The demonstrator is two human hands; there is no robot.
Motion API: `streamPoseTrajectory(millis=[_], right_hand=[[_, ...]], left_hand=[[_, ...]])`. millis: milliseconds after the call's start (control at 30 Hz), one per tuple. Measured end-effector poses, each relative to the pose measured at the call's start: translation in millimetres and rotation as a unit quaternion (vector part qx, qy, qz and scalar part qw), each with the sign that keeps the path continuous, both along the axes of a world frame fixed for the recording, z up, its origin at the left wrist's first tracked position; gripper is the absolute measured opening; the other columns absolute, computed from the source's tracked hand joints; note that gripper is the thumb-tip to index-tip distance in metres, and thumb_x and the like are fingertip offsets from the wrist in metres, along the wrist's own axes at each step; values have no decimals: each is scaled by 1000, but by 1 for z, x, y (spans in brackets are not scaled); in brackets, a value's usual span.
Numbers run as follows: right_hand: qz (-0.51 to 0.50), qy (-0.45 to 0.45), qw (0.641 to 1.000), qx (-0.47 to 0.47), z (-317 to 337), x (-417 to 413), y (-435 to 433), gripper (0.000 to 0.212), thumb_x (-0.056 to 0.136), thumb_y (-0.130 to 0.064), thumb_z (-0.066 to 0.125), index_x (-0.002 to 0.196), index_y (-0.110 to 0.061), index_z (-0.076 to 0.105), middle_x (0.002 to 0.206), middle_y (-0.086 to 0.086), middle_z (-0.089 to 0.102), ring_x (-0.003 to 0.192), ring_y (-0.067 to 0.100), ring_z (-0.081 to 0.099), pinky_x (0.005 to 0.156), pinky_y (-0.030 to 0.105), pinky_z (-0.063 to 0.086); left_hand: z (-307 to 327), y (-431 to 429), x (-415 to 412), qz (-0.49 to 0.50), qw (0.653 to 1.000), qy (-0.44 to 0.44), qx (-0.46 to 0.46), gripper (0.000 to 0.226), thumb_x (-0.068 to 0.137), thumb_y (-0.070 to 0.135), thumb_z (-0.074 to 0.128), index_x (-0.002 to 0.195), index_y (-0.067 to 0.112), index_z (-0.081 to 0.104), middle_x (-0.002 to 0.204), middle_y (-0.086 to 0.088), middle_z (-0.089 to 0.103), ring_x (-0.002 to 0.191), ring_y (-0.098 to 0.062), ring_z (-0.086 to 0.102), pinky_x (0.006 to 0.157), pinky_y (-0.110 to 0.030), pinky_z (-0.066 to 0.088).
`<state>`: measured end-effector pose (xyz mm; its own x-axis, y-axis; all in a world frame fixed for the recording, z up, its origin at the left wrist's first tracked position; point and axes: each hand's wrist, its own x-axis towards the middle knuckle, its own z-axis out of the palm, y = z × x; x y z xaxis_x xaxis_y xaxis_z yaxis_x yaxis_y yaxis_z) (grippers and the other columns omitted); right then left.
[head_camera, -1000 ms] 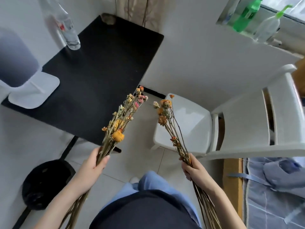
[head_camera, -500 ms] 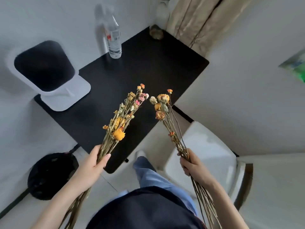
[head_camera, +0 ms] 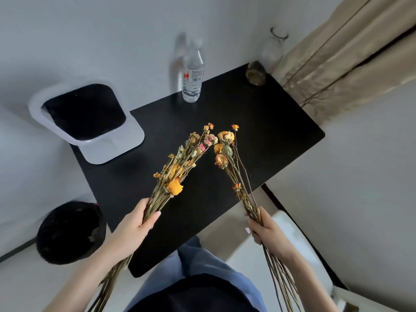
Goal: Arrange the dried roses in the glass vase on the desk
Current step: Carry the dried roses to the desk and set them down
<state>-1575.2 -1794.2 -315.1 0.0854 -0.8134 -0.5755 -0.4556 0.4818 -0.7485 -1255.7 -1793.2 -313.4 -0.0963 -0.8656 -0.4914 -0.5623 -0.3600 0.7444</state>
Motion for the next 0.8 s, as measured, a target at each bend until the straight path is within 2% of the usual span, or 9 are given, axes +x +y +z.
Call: streamPoseTrajectory(millis=[133,233,300,367,400,500,633,800], right_hand=[[-10,15,1000,-22,0,6,-14,12,96,-12,43,101,-20,50,71,0,49,61,14,44,59,27,36],[-53,6,997,-55,2,9,-24,14,96,-9,44,97,-21,50,66,-1,46,57,14,42,58,28,36],[-74,3,995,-71,5,6,-37,14,96,-10,44,96,-22,50,65,-2,45,56,13,42,57,29,37],[-82,0,994,-73,10,0,-53,13,96,-11,44,97,-23,50,65,-2,46,55,11,43,55,28,38],[-87,-8,993,-73,14,-3,-62,13,96,-11,44,98,-23,49,65,-2,46,53,10,43,54,27,39],[-99,-40,991,-80,23,-17,-93,11,97,-11,43,99,-21,49,65,0,45,49,8,41,51,26,38],[-69,-37,994,-80,27,-39,-149,11,97,-12,42,100,-21,47,70,1,46,54,9,41,52,23,38],[3,-18,997,-80,25,-69,-227,13,97,-13,42,107,-18,46,75,0,47,58,10,43,51,21,41]], left_hand=[[-1,-24,-4,-25,1000,-3,-7,24,94,33,44,116,23,42,69,6,54,53,-1,54,47,-15,43],[2,-48,-15,-45,999,6,-18,27,94,33,44,118,21,42,71,8,52,53,2,54,47,-13,43],[4,-68,-27,-55,998,4,-26,28,94,33,43,120,20,41,73,12,51,56,-2,53,57,-18,50],[7,-87,-44,-52,998,10,-27,29,95,32,43,121,19,41,75,13,49,62,-7,54,71,-32,54],[7,-96,-54,-47,998,15,-30,30,95,31,43,121,18,41,75,13,49,63,-9,55,69,-30,53],[5,-124,-87,-22,998,34,-54,28,95,30,44,119,16,44,75,10,51,55,-4,49,49,-12,42],[-2,-157,-133,36,993,77,-77,21,95,27,44,111,14,46,71,5,51,50,-6,47,45,-14,38],[-18,-189,-194,162,975,133,-71,18,95,24,44,107,12,47,69,2,48,45,-7,43,44,-18,36]])
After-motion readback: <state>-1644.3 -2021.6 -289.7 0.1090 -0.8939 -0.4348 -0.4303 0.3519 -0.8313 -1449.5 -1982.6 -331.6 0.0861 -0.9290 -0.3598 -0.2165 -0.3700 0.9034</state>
